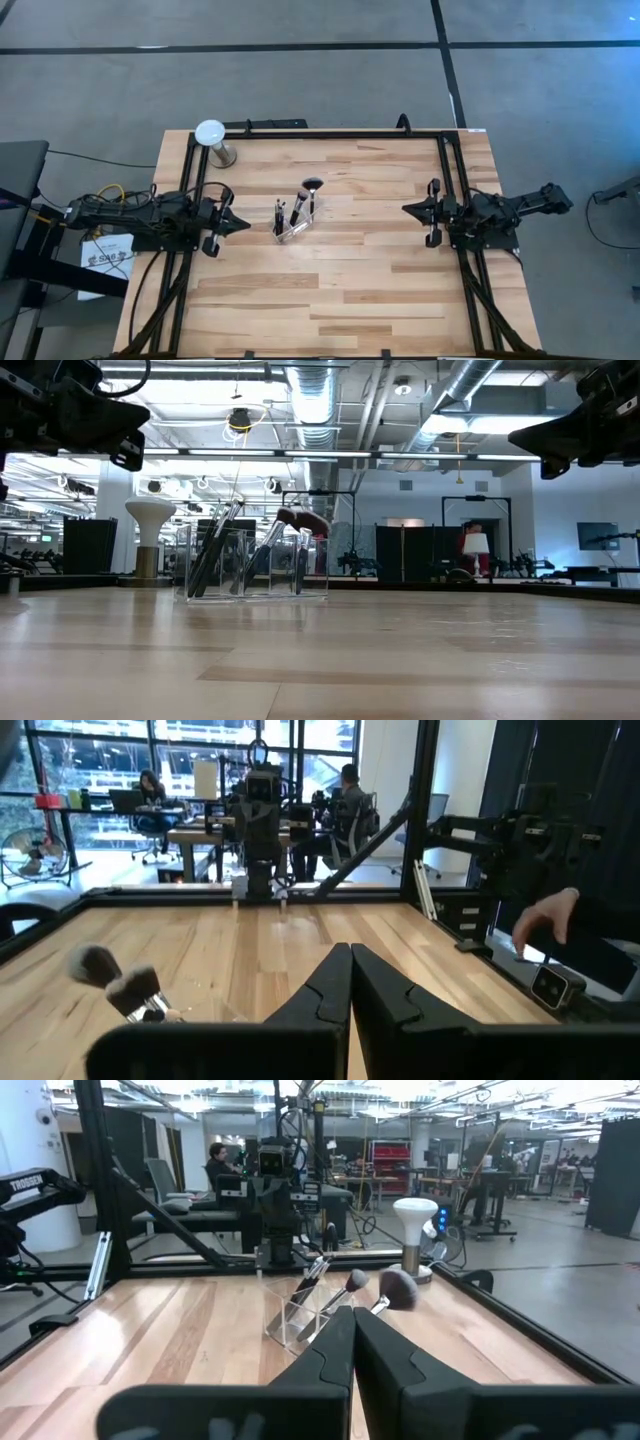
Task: Put items in baskets/containers
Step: Return to Home Position
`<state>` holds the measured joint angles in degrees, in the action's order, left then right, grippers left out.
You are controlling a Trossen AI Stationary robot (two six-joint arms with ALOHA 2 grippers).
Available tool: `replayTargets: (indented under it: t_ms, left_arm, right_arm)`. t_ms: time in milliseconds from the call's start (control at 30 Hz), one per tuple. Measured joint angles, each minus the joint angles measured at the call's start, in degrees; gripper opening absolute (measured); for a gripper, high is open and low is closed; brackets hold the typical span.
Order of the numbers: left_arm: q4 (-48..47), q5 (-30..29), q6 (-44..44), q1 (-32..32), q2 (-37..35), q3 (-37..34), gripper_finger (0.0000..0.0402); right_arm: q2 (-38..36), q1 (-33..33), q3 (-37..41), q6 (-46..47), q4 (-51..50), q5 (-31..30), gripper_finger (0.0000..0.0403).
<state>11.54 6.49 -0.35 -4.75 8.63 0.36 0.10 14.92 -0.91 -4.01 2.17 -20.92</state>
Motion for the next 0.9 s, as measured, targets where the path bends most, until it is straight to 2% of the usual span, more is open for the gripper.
replayTargets:
  t_ms: [900]
  left_arm:
    - [2.7,0.01,0.07,0.0,0.05,0.0,0.0008]
  right_arm:
    - [0.0,0.0,0.0,0.0,0.0,0.01,0.0]
